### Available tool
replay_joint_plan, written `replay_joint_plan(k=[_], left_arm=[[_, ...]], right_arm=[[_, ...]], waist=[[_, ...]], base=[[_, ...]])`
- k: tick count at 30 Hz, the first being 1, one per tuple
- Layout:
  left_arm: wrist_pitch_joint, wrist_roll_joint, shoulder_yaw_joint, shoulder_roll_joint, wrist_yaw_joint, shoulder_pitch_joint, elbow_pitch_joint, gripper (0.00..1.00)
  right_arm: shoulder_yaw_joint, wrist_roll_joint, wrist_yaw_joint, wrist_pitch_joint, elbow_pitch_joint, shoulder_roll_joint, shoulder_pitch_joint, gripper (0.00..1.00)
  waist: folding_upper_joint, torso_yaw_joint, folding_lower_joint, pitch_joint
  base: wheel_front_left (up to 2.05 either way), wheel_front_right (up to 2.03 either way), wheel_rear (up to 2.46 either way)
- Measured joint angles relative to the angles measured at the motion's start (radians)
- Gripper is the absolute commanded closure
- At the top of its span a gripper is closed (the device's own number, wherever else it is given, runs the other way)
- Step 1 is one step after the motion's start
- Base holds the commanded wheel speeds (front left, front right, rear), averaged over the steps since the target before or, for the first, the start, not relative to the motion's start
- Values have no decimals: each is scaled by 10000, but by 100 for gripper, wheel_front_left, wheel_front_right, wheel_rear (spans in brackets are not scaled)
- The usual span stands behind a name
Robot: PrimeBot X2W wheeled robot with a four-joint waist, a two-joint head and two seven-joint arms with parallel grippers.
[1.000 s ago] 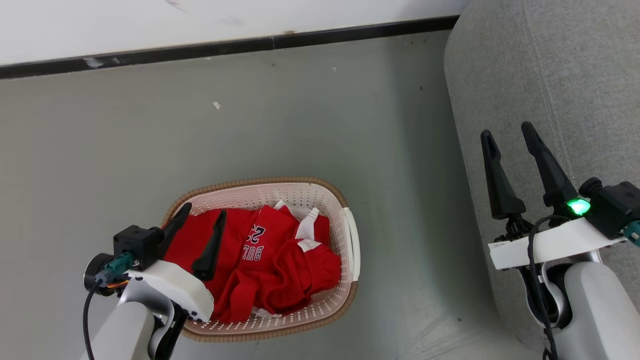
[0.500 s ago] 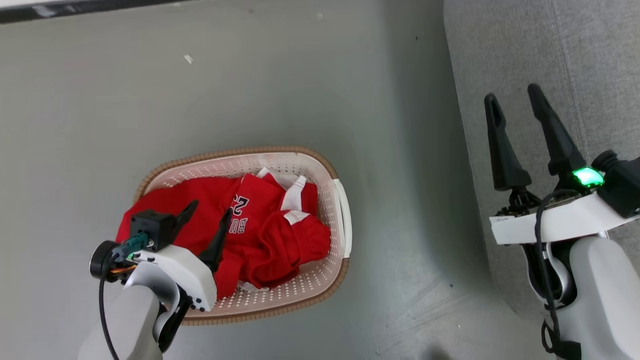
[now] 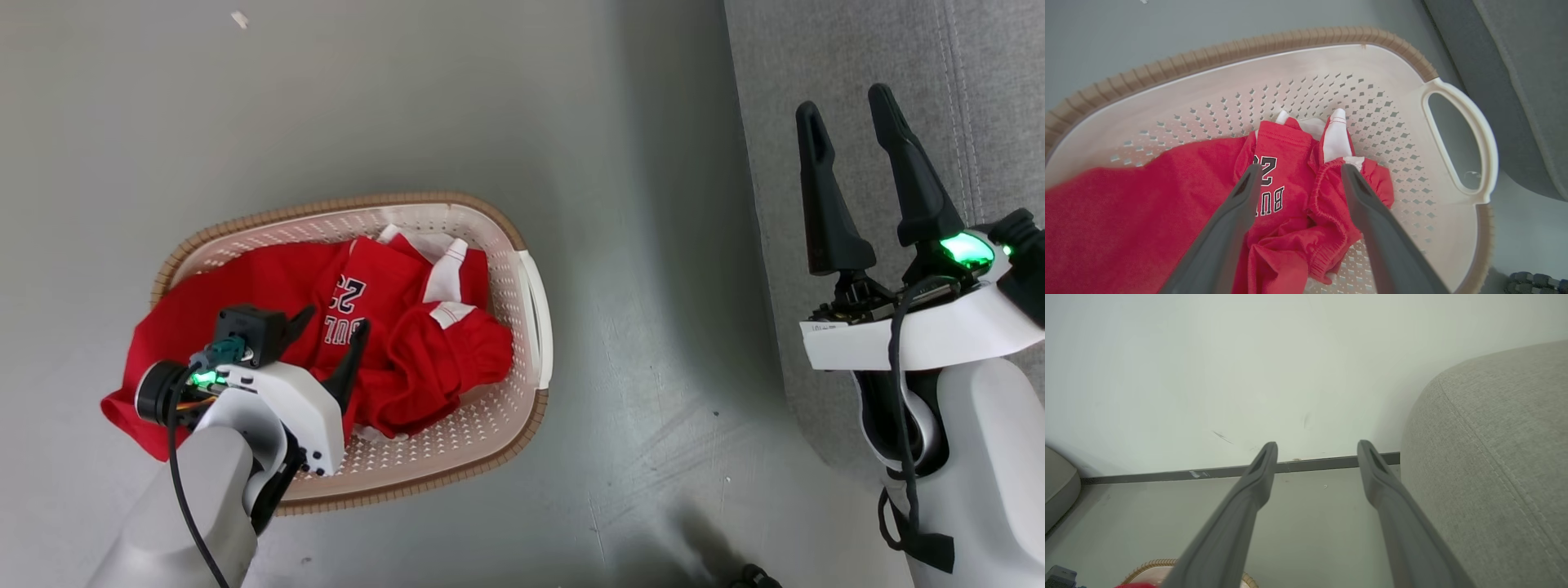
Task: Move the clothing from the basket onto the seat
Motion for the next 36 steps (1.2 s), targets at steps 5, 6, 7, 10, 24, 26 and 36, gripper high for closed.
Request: replay_joint_plan(k=[5, 6, 7, 10, 24, 26, 36], left_arm=[[150, -121, -98, 92, 0, -394, 362, 0], [171, -192, -104, 121, 0, -460, 416, 0], [173, -224, -117, 155, 0, -542, 489, 0], [186, -301, -115, 284, 0, -788, 704, 0], [750, -397, -284, 594, 0, -1822, 1714, 0], [802, -454, -299, 637, 0, -1950, 1862, 0], [1174, -445, -410, 911, -2, -2538, 2500, 0]], right_arm=[[119, 84, 0, -2, -128, 0, -103, 0], [136, 107, 0, -2, -130, 2, -132, 0], [155, 132, 0, -2, -134, 2, -195, 0], [221, 174, 0, -2, -180, 4, -417, 0], [516, 581, 0, -2, -293, 12, -1019, 0], [541, 617, 0, -2, -337, 12, -1127, 0], [583, 773, 0, -2, -464, 15, -1312, 0]], waist=[[0, -180, 0, 436], [0, -217, 0, 522], [0, -250, 0, 605], [0, -350, 0, 855], [0, -821, 0, 1897], [0, -889, 0, 2026], [0, -1212, 0, 2564]], base=[[0, 0, 0], [0, 0, 0], [0, 0, 0], [0, 0, 0], [0, 0, 0], [0, 0, 0], [0, 0, 0]])
